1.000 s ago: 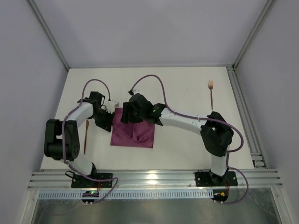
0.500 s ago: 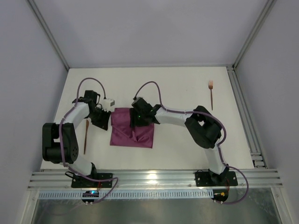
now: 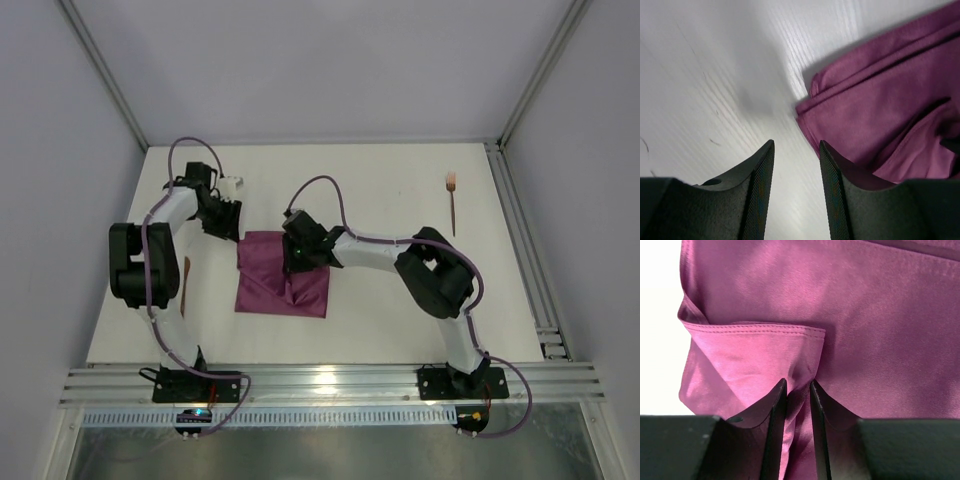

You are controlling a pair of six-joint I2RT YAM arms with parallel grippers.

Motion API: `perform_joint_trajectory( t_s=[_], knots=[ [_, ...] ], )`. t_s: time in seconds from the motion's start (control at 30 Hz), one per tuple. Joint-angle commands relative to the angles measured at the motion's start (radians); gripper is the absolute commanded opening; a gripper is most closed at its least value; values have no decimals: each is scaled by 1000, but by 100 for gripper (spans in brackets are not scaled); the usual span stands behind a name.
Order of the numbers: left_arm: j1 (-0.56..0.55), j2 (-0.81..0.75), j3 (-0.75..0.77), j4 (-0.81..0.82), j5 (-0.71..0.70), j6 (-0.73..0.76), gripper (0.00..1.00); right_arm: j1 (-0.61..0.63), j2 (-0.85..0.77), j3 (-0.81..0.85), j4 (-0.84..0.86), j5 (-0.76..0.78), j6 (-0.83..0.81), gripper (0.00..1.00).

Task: Fold the napkin into a case and place the utensils inside
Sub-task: Smooth out the square-folded napkin at the center of the board.

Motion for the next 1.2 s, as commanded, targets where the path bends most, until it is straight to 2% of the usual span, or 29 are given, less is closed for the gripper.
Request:
perform_joint_trajectory(
  t_s=[0.0, 0.07, 0.2, 0.47, 0.77, 0.87, 1.0, 1.17],
  knots=[
    [8, 77, 59, 6, 18, -58, 43, 7, -58, -17, 38, 10, -36, 28],
    [6, 114, 70, 8, 20, -57, 44, 10, -66, -23, 40, 5, -47, 27],
    [6, 146, 84, 5, 44, -51, 42, 21, -84, -25, 50, 11, -73, 17],
    [6, 174, 87, -34, 85, -48, 27, 50, -102, -17, 69, 16, -90, 17],
    [6, 173, 65, -29, 90, -51, 26, 50, -109, -22, 66, 22, -97, 16],
    [6, 189, 81, -35, 92, -58, 20, 50, -110, -20, 67, 16, -102, 16],
    [6, 179, 66, -16, 93, -63, 0, 50, -116, -23, 70, 15, -104, 15],
    [8, 122, 47, 23, 110, -63, 0, 54, -122, -25, 72, 10, -110, 12]
  ],
)
